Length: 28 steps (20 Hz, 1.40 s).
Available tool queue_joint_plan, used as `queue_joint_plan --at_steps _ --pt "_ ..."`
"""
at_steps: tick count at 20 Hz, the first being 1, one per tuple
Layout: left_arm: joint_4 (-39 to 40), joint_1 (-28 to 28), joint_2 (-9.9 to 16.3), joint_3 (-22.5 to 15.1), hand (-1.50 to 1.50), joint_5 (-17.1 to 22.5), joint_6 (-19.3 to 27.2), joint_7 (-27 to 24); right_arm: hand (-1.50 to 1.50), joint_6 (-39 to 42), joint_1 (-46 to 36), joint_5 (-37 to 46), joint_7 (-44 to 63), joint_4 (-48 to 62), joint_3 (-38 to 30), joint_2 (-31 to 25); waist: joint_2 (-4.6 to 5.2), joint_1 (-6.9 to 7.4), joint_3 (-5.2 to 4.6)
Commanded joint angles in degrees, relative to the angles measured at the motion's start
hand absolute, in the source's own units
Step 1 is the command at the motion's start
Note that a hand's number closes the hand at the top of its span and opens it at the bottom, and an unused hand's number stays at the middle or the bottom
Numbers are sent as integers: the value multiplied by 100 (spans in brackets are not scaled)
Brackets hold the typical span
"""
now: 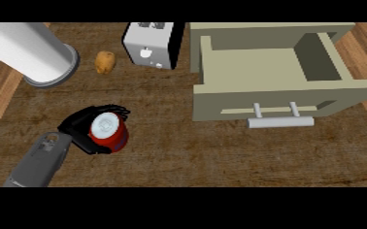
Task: Pick up the can, place it into the drawer and close the drawer
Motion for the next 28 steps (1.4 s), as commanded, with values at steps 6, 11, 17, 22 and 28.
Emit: queue_joint_plan --at_steps 6,11,17,22,28 --pt "-57 -226 -291 -100 150 341 -1516 -327 -150 28 96 -112 144 -116 40 113 -20 38 -2" --pt "-613 -27 -550 -258 150 622 -1788 -75 -150 138 331 -62 -6 -157 -40 329 -81 138 12" --pt "-673 2 -836 867 150 1722 244 515 -150 74 314 -52 -44 -179 -181 273 -105 309 22" --pt "-868 -96 -1121 1902 150 2346 2664 475 -150 26 428 -9 -55 -305 -167 466 -130 386 34" --pt "-2426 -150 -1861 1490 150 2081 4124 876 -150 -56 264 -116 155 -364 -206 341 -112 297 26"
